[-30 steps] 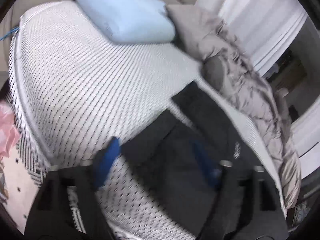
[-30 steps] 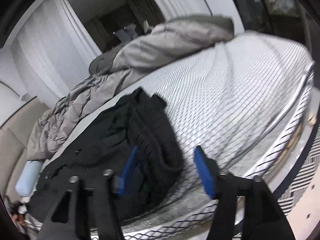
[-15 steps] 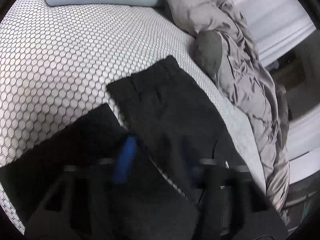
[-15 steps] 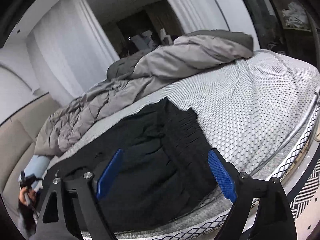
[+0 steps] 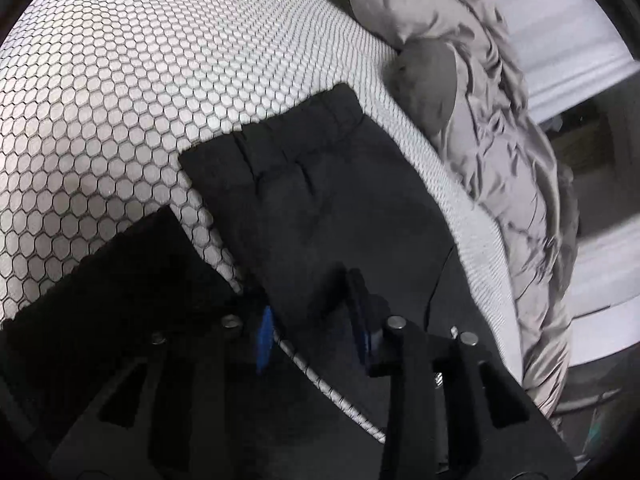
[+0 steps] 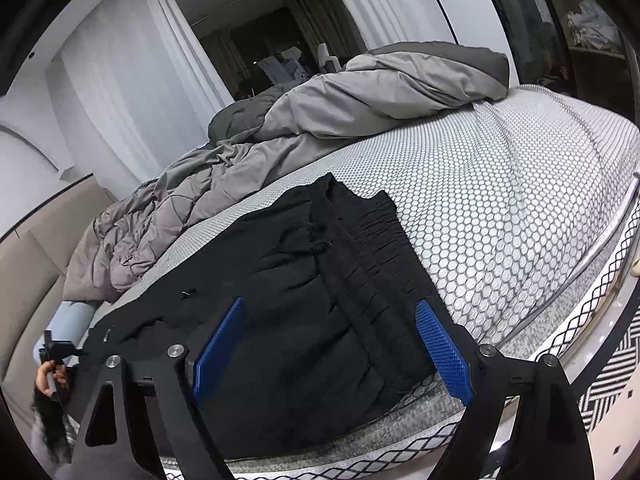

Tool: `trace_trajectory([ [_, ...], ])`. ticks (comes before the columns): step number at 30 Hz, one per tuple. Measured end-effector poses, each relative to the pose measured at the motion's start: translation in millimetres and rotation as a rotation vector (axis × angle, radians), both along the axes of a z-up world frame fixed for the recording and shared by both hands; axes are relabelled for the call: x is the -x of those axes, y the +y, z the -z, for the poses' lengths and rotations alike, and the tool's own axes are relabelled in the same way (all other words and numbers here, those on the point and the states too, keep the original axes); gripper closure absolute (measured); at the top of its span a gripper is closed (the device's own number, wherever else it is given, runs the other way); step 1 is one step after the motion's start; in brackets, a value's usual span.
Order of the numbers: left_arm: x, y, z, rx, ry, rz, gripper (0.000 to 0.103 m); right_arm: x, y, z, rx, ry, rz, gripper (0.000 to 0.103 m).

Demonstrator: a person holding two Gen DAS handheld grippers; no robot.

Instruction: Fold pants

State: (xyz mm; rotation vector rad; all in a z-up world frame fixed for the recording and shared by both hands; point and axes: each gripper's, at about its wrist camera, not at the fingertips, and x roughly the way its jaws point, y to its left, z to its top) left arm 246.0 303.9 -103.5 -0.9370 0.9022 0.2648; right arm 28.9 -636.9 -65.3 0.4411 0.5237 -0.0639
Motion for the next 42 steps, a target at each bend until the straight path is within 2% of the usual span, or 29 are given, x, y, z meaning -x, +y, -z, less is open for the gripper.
trace_trajectory([
  [1, 2, 1, -2, -0.011, -0.010, -0.004, 0.097, 2, 1, 0, 0.003, -0.002, 0.000, 0.015],
  [2, 10, 3, -7, -0.023, -0.035, 0.004, 0.100, 3, 2, -1, 0.006, -0.002, -0.003, 0.015],
  [7, 47, 7, -30, -0.105, -0.101, 0.049, 0.100, 9, -2, 1, -0.018, -0.010, -0.001, 0.015],
  [9, 41, 6, -25, -0.131, -0.044, 0.089, 0.099, 7, -5, 3, -0.040, -0.003, -0.004, 0.015],
  [10, 45, 9, -24, -0.118, -0.006, 0.082, 0.099, 7, -6, 3, -0.047, -0.002, -0.009, 0.015],
  [11, 48, 11, -22, -0.082, 0.020, 0.068, 0.096, 6, -6, 3, -0.051, 0.000, -0.013, 0.015],
  [12, 53, 13, -25, -0.061, 0.014, 0.063, 0.087, 7, -6, 3, -0.051, -0.001, -0.012, 0.015],
  [13, 63, 15, -32, -0.069, 0.002, 0.058, 0.081, 9, -6, 2, -0.050, -0.001, -0.012, 0.015],
  [14, 73, 16, -38, -0.082, -0.013, 0.054, 0.070, 11, -7, 2, -0.050, -0.003, -0.012, 0.015],
  [16, 104, 16, -52, -0.105, -0.046, 0.054, 0.061, 17, -9, 4, -0.060, -0.004, -0.004, 0.015],
  [18, 128, 15, -62, -0.130, -0.048, 0.057, 0.044, 21, -14, 8, -0.095, 0.009, -0.009, 0.015],
  [23, 206, 14, -71, -0.130, -0.103, 0.058, 0.025, 21, -13, 12, -0.098, 0.018, -0.014, 0.015],
  [26, 230, 5, -54, -0.066, -0.105, 0.092, 0.025, 20, -10, 15, -0.119, 0.011, -0.021, 0.015],
  [28, 235, 2, -43, -0.034, -0.113, 0.098, 0.027, 18, -6, 16, -0.113, 0.014, -0.024, 0.015],
  [30, 233, -1, -36, -0.030, -0.137, 0.091, 0.039, 16, -2, 15, -0.096, 0.016, -0.025, 0.015],
  [34, 214, -1, -31, -0.014, -0.173, 0.104, 0.041, 15, -4, 16, -0.116, 0.013, -0.021, 0.015],
  [35, 210, -1, -29, -0.018, -0.174, 0.091, 0.048, 14, -7, 18, -0.130, 0.019, -0.015, 0.015],
  [36, 199, -2, -26, -0.026, -0.167, 0.077, 0.072, 14, -10, 20, -0.155, 0.021, -0.007, 0.015],
  [38, 192, 0, -25, -0.094, -0.155, 0.041, 0.100, 14, -15, 25, -0.182, 0.036, 0.010, 0.015],
  [40, 201, 3, -28, -0.133, -0.186, 0.008, 0.101, 15, -22, 32, -0.196, 0.048, 0.018, 0.015],
  [42, 211, 7, -28, -0.130, -0.188, -0.011, 0.101, 12, -28, 42, -0.226, 0.059, 0.017, 0.015],
])
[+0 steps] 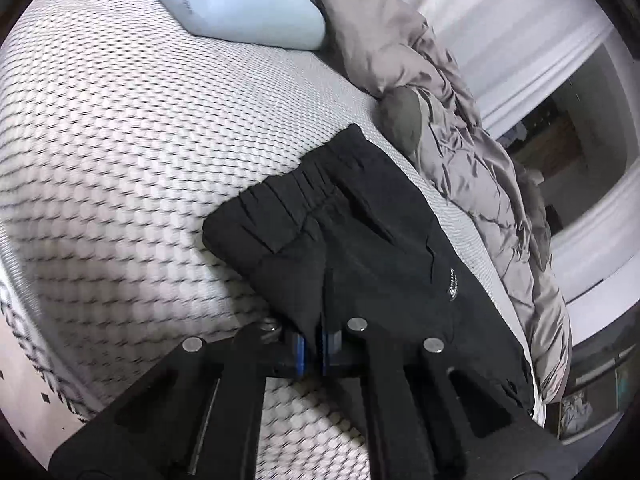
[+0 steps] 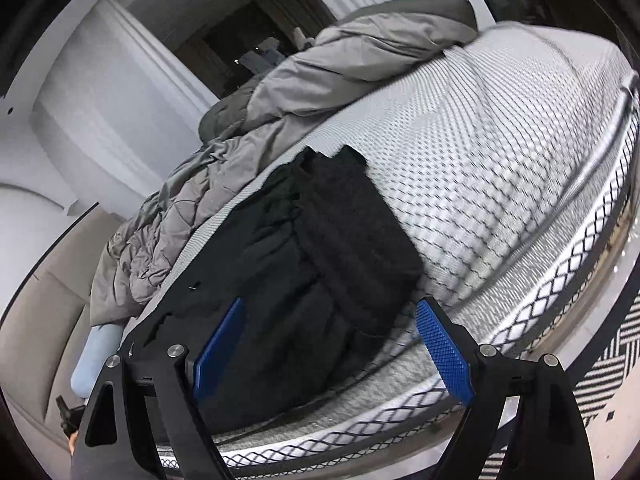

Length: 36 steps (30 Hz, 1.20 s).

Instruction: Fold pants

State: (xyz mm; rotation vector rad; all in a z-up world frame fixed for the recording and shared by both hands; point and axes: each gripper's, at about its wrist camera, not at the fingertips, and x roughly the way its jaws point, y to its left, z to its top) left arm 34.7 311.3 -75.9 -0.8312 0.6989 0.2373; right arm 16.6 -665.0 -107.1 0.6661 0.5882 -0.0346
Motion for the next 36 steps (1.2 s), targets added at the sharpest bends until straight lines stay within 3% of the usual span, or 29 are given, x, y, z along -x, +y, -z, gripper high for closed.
trace_trajectory([
  [4, 2, 4, 4, 0.015, 0.023, 0.002, 0.101, -18, -8, 19, -0.071, 0.003, -0.008, 0.016],
  [7, 4, 4, 2, 0.011, 0.025, -0.003, 0.101, -26, -7, 13, -0.042, 0.029, 0.023, 0.023],
  [14, -4, 1, 0, 0.004, 0.042, 0.005, 0.101, -20, 10, -13, 0.072, -0.033, -0.025, 0.022],
  [18, -5, 3, 4, 0.027, 0.047, 0.007, 0.101, -33, -8, 11, -0.042, -0.001, 0.000, 0.024],
  [19, -4, 4, 6, 0.035, 0.048, 0.008, 0.101, -33, -8, 13, -0.042, -0.010, 0.005, 0.027],
  [21, -4, 5, 7, 0.044, 0.047, 0.007, 0.101, -32, -3, 10, -0.003, -0.001, 0.011, 0.046],
  [23, -4, 5, 7, 0.046, 0.045, 0.004, 0.101, -29, 3, 6, -0.010, -0.024, -0.032, 0.057],
  [25, -5, 5, 8, 0.043, 0.045, 0.002, 0.101, -30, 12, 2, 0.008, -0.027, -0.069, 0.059],
  [26, -6, 5, 9, 0.041, 0.047, 0.001, 0.101, -31, 15, 1, 0.033, -0.021, -0.070, 0.069],
  [27, -5, 6, 10, 0.042, 0.047, 0.003, 0.101, -32, 17, 2, 0.060, -0.006, -0.061, 0.086],
  [30, 1, 8, 12, 0.055, 0.039, 0.003, 0.101, -21, 9, 2, 0.031, -0.031, -0.030, 0.091],
  [36, 7, 5, 4, 0.021, 0.022, 0.015, 0.101, -6, 5, -8, -0.005, -0.059, -0.018, 0.091],
])
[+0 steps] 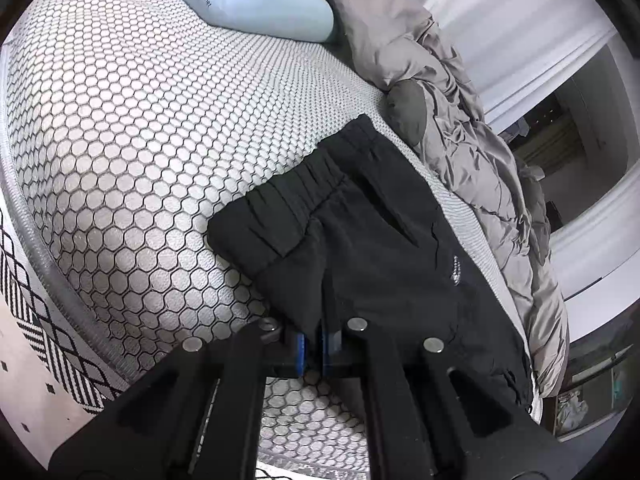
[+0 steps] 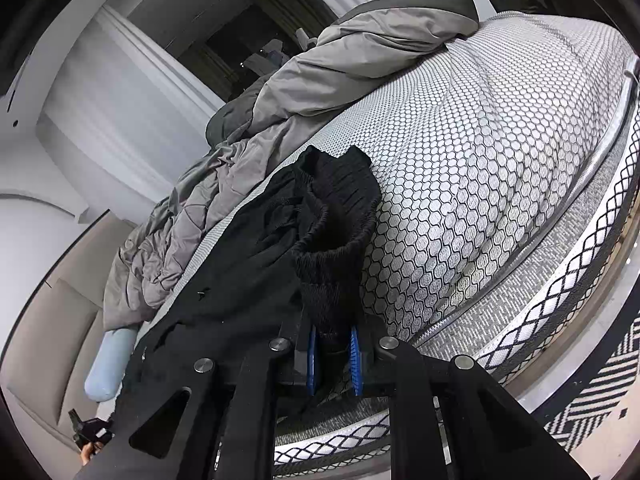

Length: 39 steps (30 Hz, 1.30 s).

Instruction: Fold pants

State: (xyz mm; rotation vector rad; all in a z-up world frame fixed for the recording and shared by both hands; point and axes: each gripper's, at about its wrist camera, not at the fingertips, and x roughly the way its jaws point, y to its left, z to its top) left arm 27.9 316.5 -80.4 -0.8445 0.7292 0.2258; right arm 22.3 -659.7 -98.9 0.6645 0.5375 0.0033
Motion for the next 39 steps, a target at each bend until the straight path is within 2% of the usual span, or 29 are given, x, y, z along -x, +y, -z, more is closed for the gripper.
trace_trajectory([
  [3, -4, 2, -15, -0.006, -0.023, -0.004, 0.101, -1, 5, -22, 0.008, -0.062, 0.003, 0.091],
  [6, -15, 3, -34, -0.021, -0.044, 0.003, 0.101, -9, 13, -48, 0.070, -0.108, 0.019, 0.091],
  [12, -66, 7, -75, -0.044, -0.078, 0.014, 0.101, -63, 26, -103, 0.143, -0.164, 0.023, 0.091],
  [15, -111, 10, -88, -0.042, -0.059, 0.013, 0.101, -113, 29, -127, 0.156, -0.153, 0.030, 0.091],
  [17, -152, 8, -95, -0.081, -0.030, 0.018, 0.101, -159, 34, -139, 0.203, -0.127, 0.047, 0.091],
  [20, -220, 4, -93, -0.132, 0.036, 0.033, 0.100, -231, 44, -140, 0.278, -0.063, 0.061, 0.090],
  [22, -265, 8, -78, -0.132, 0.112, 0.024, 0.099, -275, 48, -130, 0.312, -0.012, 0.074, 0.081],
  [24, -295, 13, -64, -0.101, 0.164, 0.032, 0.085, -310, 47, -116, 0.328, 0.046, 0.101, 0.044],
  [25, -305, 16, -56, -0.079, 0.175, 0.038, 0.080, -322, 45, -109, 0.333, 0.067, 0.129, 0.042],
  [26, -312, 18, -52, -0.078, 0.184, 0.027, 0.067, -328, 46, -104, 0.331, 0.082, 0.149, 0.042],
  [27, -313, 19, -50, -0.097, 0.188, 0.002, 0.048, -328, 46, -98, 0.319, 0.084, 0.158, 0.041],
  [29, -309, 22, -52, -0.145, 0.169, -0.042, 0.031, -321, 57, -92, 0.302, 0.067, 0.111, 0.035],
  [31, -302, 22, -53, -0.167, 0.153, -0.026, 0.031, -304, 76, -87, 0.321, 0.030, 0.040, 0.028],
  [33, -288, 18, -54, -0.159, 0.152, -0.021, 0.031, -287, 93, -84, 0.315, -0.009, -0.026, 0.015],
  [35, -272, 6, -56, -0.163, 0.140, -0.003, 0.031, -276, 108, -83, 0.306, -0.007, -0.087, 0.012],
  [36, -260, -2, -60, -0.165, 0.114, 0.016, 0.031, -270, 117, -86, 0.311, -0.001, -0.152, 0.012],
  [39, -213, -25, -59, -0.146, 0.062, 0.015, 0.027, -245, 135, -94, 0.312, -0.027, -0.202, 0.012],
])
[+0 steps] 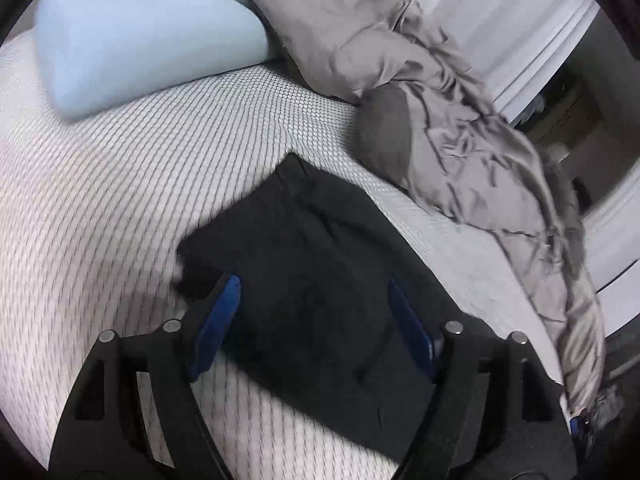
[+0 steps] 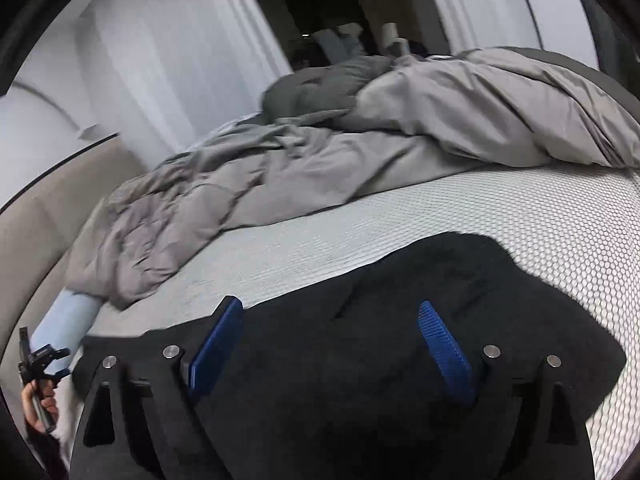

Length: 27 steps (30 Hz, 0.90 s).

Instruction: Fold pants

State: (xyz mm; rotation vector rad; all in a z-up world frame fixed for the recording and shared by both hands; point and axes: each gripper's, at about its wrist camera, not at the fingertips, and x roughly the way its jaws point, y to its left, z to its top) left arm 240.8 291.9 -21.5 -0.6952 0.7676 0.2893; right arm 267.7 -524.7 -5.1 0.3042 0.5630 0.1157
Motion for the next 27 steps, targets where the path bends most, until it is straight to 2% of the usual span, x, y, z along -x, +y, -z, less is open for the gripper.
trace_trajectory([
  [3, 38, -17, 14, 0.067, 0.023, 0.009, 0.027, 30, 9, 3, -0.030, -0.022, -0.022, 0.005],
  [7, 74, -44, 35, 0.129, 0.010, 0.038, 0.028, 56, 8, 14, -0.062, 0.013, -0.058, 0.005],
  [12, 59, -71, 58, 0.167, 0.022, 0.077, 0.028, 73, -14, 21, -0.140, 0.026, -0.004, 0.005],
  [13, 52, -73, 61, 0.174, 0.008, 0.076, 0.032, 76, -21, 25, -0.172, 0.025, 0.012, 0.005],
  [16, 31, -71, 74, 0.218, -0.001, 0.045, 0.071, 80, -30, 35, -0.230, 0.042, 0.028, 0.005],
  [17, 28, -69, 79, 0.242, 0.003, 0.026, 0.093, 79, -32, 37, -0.248, 0.051, 0.016, 0.005],
  [18, 23, -67, 82, 0.262, -0.005, 0.022, 0.100, 78, -33, 38, -0.257, 0.059, 0.008, 0.005],
  [20, 27, -68, 74, 0.257, -0.034, 0.003, 0.102, 81, -35, 40, -0.269, 0.080, -0.005, 0.005],
  [24, 46, -76, 47, 0.155, -0.083, 0.024, 0.102, 95, -49, 37, -0.245, 0.095, 0.033, 0.005],
  [27, 55, -74, 43, 0.139, -0.071, 0.011, 0.102, 96, -61, 52, -0.290, 0.201, 0.020, 0.005],
])
